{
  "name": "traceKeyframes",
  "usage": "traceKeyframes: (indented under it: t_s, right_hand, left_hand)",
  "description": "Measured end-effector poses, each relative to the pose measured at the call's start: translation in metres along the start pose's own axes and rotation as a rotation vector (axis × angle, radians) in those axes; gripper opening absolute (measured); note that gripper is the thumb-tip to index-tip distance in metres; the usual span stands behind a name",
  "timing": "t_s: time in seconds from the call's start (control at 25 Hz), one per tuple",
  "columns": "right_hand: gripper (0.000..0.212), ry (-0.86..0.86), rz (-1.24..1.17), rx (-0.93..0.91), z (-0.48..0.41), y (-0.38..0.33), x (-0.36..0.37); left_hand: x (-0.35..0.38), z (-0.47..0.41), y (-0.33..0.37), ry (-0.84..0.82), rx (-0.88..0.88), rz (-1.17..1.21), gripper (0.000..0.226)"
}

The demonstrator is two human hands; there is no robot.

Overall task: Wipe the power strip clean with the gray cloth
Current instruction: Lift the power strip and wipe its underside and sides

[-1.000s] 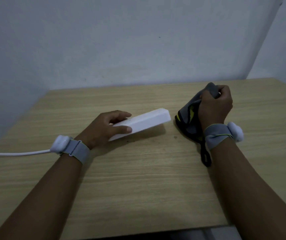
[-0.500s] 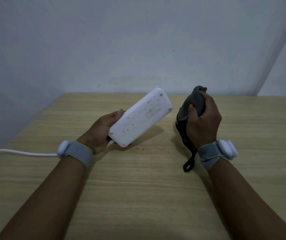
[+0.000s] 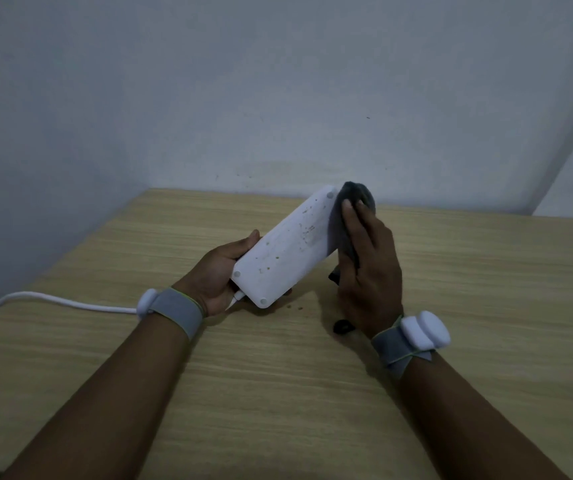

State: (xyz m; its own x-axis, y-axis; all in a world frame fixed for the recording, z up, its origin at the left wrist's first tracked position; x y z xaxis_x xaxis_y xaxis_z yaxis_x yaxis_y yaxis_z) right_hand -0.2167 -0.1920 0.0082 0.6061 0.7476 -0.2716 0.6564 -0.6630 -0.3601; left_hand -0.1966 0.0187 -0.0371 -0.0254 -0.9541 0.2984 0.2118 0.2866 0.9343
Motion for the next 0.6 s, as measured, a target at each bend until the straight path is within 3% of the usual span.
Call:
traceKeyframes:
  t_s: [0.2, 0.48, 0.6]
  right_hand:
    - [0.047, -0.087, 0.131, -0.239, 0.005, -0.013, 0.016]
    - [0.050, -0.091, 0.142, -0.143, -0.001, 0.002, 0.016]
    - [0.048, -0.126, 0.178, -0.261, 0.008, -0.011, 0.026]
  left_hand:
    - [0.006, 0.005, 0.001, -0.062, 0.032, -0.040, 0.066]
    - [0.012, 0.010, 0.004, -0.156, 0.018, -0.067, 0.057]
    - [0.014, 0.010, 0.005, -0.158, 0.024, -0.058, 0.054]
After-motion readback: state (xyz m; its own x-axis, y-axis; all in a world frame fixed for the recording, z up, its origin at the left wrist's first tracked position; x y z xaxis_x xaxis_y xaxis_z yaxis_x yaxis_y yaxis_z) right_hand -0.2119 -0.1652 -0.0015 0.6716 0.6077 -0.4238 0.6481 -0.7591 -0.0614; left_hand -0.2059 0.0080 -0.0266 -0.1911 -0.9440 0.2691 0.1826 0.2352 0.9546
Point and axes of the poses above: each hand's wrist, its own z-axis away from the middle knuckle, its own x-axis out of the palm, y = z × x, the point moved 4 cm from there along -z, towards the middle knuckle, and after that the axes turned 7 degrees about y, right-handed, at the moved point
